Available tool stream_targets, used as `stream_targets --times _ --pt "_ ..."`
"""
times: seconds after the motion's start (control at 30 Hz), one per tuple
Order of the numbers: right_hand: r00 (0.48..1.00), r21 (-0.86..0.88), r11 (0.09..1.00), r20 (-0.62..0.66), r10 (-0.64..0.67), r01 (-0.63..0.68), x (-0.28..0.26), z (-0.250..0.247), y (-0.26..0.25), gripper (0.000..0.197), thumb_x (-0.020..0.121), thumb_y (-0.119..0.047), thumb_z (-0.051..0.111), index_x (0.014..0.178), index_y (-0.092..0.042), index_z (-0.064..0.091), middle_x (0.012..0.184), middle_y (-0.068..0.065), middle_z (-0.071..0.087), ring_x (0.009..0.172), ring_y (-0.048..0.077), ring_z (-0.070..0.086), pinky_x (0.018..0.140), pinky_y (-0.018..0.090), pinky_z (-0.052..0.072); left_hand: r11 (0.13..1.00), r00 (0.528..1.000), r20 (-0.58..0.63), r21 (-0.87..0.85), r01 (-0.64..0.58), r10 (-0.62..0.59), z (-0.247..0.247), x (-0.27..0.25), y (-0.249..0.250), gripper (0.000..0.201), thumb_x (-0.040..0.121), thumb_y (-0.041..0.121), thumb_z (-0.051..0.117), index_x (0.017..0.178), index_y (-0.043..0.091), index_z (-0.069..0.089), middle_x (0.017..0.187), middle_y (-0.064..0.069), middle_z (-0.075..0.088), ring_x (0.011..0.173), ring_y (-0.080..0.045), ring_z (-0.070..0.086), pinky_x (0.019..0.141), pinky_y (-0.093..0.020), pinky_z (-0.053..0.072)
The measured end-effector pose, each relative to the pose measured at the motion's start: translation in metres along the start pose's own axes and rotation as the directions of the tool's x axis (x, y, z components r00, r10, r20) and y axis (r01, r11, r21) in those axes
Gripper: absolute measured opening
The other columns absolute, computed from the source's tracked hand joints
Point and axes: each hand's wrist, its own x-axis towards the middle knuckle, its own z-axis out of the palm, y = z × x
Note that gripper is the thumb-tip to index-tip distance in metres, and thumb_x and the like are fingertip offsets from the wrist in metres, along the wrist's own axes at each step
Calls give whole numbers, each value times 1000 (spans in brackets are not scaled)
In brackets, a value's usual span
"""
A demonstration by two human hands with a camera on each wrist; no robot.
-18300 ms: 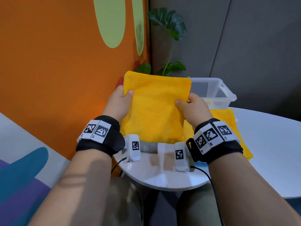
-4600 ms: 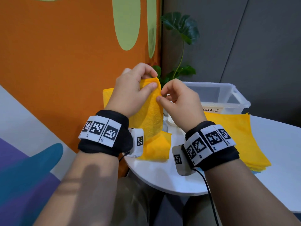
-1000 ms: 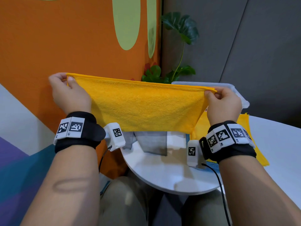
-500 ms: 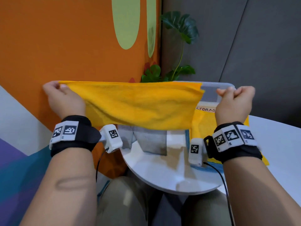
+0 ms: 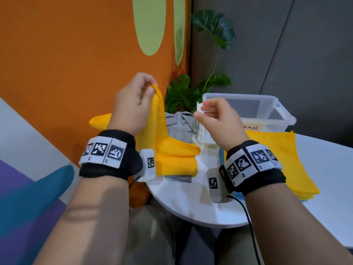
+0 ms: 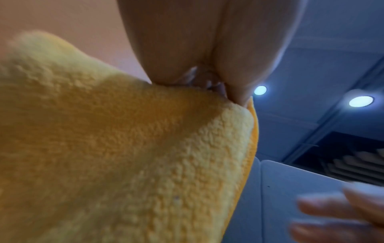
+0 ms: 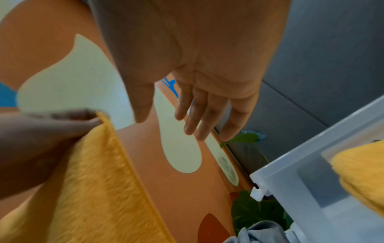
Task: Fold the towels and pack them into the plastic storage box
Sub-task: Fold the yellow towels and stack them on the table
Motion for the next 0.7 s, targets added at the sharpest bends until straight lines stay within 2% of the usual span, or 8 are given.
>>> stream_targets --times 0.07,0.13,0.2,0.27,0.33,0.43,0.53,0.7 --pt "987 -38 998 157 -39 45 -3 6 -6 53 84 -34 69 130 -21 47 129 -10 53 115 3 49 95 21 39 993 990 86 -20 -114 116 6 0 14 16 94 11 48 105 12 59 86 14 53 77 -3 44 69 -24 31" --pt "966 -52 995 246 -74 90 -4 10 -11 62 80 -37 73 135 -25 45 132 -11 54 119 2 48 98 23 39 981 971 146 -50 -186 191 10 0 27 16 93 14 48 104 13 60 91 12 55 82 -5 49 72 -27 37" --pt "960 -38 994 263 -92 105 -4 11 -13 50 79 -33 74 124 -26 54 111 -5 66 105 8 60 92 30 48 969 956 168 -96 -226 239 12 1 37 15 93 15 48 103 13 59 93 11 57 86 -9 53 76 -30 41" --pt "960 -94 988 266 -91 120 -4 8 -14 24 82 -29 71 103 -21 64 91 5 68 87 18 63 82 41 52 963 955 143 -108 -245 259 9 4 41 14 93 14 48 103 13 59 93 10 57 87 -11 54 77 -32 42" --pt "948 -173 978 313 -55 114 -4 3 -12 16 86 -32 66 93 -17 67 86 7 68 81 21 63 77 42 53 967 966 84 -97 -237 246 5 7 40 13 94 13 48 102 14 58 91 12 56 85 -7 53 76 -29 42" --pt "926 -339 937 373 53 83 -4 0 -4 25 88 -39 61 93 -15 68 87 6 67 80 20 62 74 39 53 981 983 -68 -90 -174 169 -4 14 32 14 95 13 47 103 16 58 86 22 51 81 9 48 74 -16 38" --pt "918 -521 850 368 147 73 -3 -1 11 24 89 -41 59 85 -17 61 78 2 59 73 16 55 62 30 44 994 972 -220 -58 -97 82 -16 21 18 17 95 14 45 106 19 57 84 24 49 80 13 46 73 -11 36" --pt "944 -666 743 198 264 -68 1 -8 33 18 86 -36 59 73 -25 53 77 -1 57 81 22 57 76 39 50 997 914 -399 -6 72 -69 -35 25 -7 20 94 14 42 107 21 55 83 25 46 75 19 46 68 -2 30"
